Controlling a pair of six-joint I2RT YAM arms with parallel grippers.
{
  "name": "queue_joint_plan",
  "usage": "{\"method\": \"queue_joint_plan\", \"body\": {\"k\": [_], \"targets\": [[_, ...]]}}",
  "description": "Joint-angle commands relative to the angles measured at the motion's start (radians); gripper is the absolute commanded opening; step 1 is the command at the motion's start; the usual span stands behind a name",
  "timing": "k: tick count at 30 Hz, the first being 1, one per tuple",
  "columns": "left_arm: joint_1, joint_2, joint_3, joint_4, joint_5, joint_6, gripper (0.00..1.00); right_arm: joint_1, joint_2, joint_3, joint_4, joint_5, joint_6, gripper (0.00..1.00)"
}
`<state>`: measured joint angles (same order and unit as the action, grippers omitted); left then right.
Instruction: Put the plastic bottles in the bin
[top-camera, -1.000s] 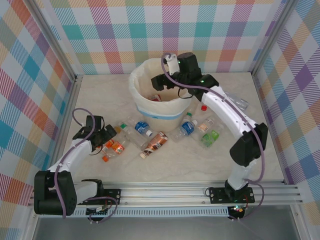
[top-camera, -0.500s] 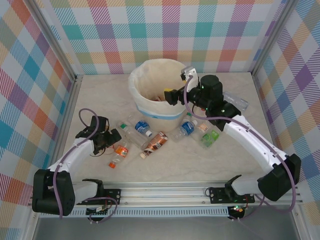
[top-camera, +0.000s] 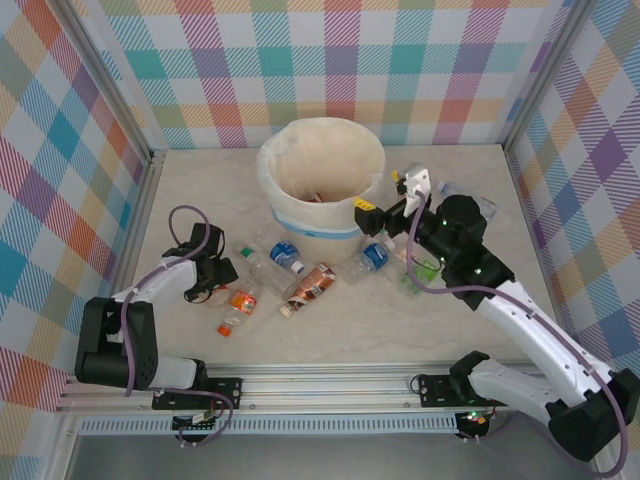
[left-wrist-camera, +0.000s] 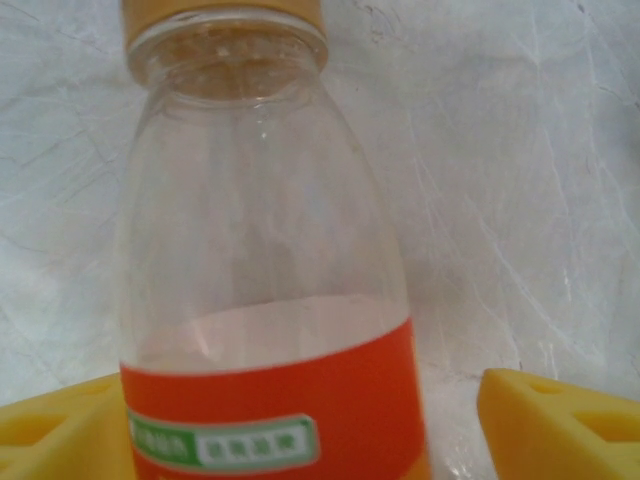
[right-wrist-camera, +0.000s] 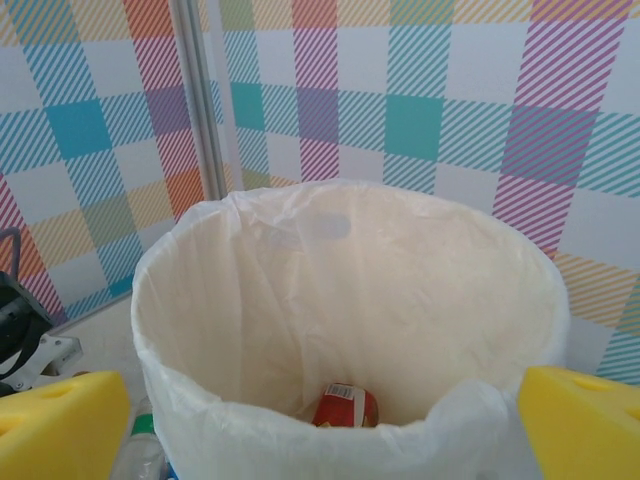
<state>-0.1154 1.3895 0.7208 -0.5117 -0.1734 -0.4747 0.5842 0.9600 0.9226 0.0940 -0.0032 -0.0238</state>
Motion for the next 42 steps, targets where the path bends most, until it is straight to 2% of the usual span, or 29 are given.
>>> {"method": "queue_joint_plan", "body": {"k": [1, 6, 12, 19, 23, 28, 32, 36, 42], "targets": [[0.001, 0.031, 0.007, 0.034, 0.016, 0.002, 0.74, 0.007, -0.059, -0.044, -0.018, 0.043, 0.004, 1.00], [0.002, 0.029, 0.017, 0.046, 0.016, -0.004, 0.60, 0.006, -0.108, -0.104, -0.065, 0.058, 0.042, 1.00], [0.001, -0.056, 0.013, 0.036, -0.008, 0.019, 0.52, 0.006, -0.115, -0.159, 0.010, 0.117, 0.067, 1.00], [0.000, -0.242, 0.053, 0.017, 0.019, 0.029, 0.48, 0.007, -0.094, -0.172, 0.044, 0.079, 0.056, 1.00], [-0.007, -0.347, 0.097, 0.099, 0.179, 0.052, 0.44, 0.005, -0.094, -0.195, 0.086, 0.088, 0.075, 1.00], [-0.020, -0.406, 0.198, 0.207, 0.320, 0.064, 0.43, 0.006, -0.092, -0.204, 0.106, 0.078, 0.107, 1.00], [-0.048, -0.447, 0.240, 0.470, 0.438, 0.036, 0.41, 0.006, -0.091, -0.213, 0.128, 0.084, 0.122, 1.00], [-0.103, -0.408, 0.321, 0.635, 0.527, 0.031, 0.41, 0.006, -0.092, -0.210, 0.129, 0.079, 0.123, 1.00], [-0.186, -0.261, 0.507, 0.674, 0.565, 0.097, 0.41, 0.006, -0.087, -0.209, 0.135, 0.080, 0.128, 1.00]]}}
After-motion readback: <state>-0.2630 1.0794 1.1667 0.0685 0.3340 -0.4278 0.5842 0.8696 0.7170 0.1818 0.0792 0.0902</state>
